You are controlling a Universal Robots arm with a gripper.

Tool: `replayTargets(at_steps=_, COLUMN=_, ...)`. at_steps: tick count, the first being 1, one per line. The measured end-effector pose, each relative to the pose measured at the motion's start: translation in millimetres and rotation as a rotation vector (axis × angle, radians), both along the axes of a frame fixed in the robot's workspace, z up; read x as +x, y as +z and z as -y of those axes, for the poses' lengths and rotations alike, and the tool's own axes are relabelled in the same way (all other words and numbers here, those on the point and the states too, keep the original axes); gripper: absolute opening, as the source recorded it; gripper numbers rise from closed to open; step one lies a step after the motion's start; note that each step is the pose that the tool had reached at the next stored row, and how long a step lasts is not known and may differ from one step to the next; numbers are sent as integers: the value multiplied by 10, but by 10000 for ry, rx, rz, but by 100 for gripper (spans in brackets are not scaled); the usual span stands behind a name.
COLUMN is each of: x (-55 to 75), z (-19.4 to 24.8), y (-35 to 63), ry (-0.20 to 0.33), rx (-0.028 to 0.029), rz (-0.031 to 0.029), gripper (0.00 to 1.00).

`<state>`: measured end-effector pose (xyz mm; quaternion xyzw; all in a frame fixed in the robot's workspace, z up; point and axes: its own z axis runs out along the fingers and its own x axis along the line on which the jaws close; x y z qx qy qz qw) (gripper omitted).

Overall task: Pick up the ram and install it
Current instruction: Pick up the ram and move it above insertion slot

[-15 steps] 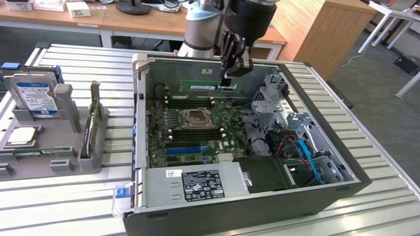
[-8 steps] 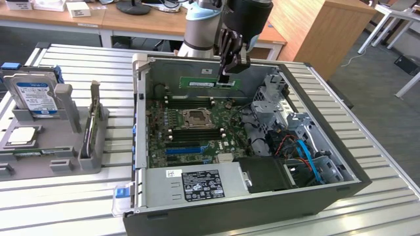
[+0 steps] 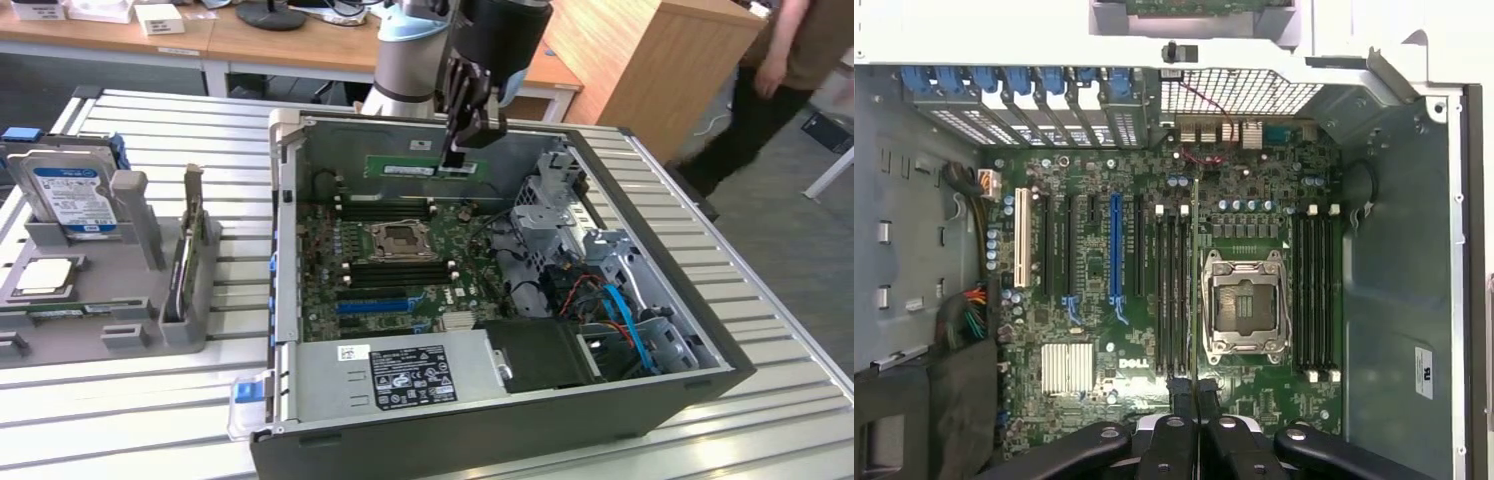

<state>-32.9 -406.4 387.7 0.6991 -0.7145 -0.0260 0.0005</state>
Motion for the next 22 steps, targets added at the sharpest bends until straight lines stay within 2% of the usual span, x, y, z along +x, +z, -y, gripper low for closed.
replayTargets(at_steps=22, x=0, z=1, y=-97, ry=0, rx=-3, rz=-2, gripper=12)
